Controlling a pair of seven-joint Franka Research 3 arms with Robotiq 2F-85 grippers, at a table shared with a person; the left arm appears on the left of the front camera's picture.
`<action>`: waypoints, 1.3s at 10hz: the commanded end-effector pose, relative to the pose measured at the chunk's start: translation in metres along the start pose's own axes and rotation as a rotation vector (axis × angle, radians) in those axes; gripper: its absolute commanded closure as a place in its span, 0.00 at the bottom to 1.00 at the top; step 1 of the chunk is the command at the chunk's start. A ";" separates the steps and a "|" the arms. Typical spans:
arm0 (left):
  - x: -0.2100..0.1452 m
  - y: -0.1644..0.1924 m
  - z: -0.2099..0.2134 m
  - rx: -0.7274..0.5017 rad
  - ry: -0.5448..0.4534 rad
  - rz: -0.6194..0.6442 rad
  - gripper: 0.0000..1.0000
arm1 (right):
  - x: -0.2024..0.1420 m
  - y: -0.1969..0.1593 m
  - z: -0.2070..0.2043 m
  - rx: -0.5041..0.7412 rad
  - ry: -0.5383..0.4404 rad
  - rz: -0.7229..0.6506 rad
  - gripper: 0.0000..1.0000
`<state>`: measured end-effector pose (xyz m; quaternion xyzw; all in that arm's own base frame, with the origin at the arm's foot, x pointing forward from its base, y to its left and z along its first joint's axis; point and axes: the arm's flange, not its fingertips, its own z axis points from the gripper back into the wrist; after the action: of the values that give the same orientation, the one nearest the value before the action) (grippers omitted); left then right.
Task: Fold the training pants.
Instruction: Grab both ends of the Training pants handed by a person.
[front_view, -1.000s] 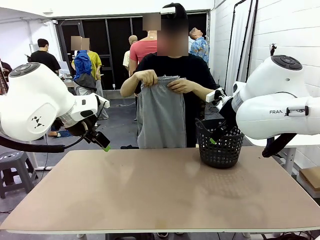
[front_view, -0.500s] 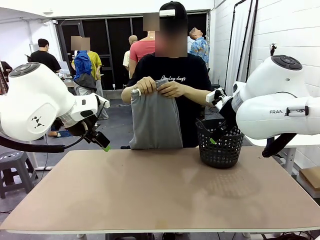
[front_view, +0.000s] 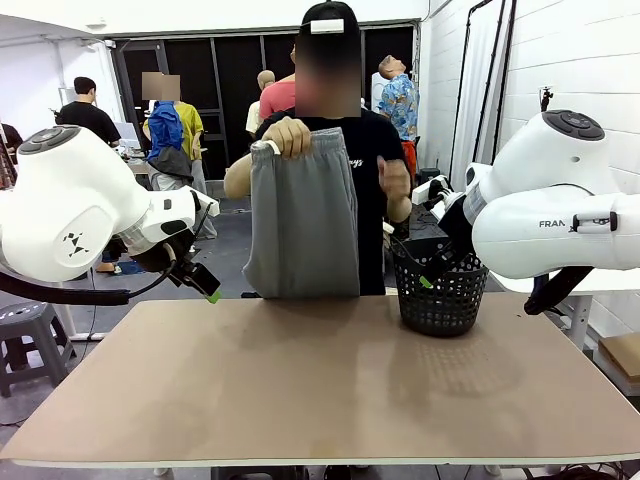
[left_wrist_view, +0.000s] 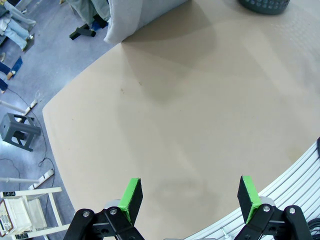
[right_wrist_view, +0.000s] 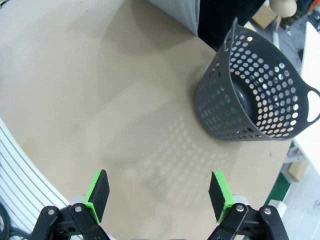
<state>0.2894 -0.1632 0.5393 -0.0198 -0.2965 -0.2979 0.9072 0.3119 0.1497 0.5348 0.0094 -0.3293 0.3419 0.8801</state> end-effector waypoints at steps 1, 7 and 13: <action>0.000 0.001 -0.002 -0.002 -0.004 -0.011 0.00 | 0.001 -0.001 0.000 -0.007 -0.006 -0.003 0.00; 0.000 0.001 -0.002 -0.002 -0.004 -0.011 0.00 | 0.001 -0.001 0.000 -0.007 -0.006 -0.003 0.00; 0.000 0.001 -0.002 -0.002 -0.004 -0.011 0.00 | 0.001 -0.001 0.000 -0.007 -0.006 -0.003 0.00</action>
<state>0.2894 -0.1632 0.5393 -0.0198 -0.2965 -0.2979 0.9072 0.3119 0.1497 0.5348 0.0094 -0.3293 0.3419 0.8801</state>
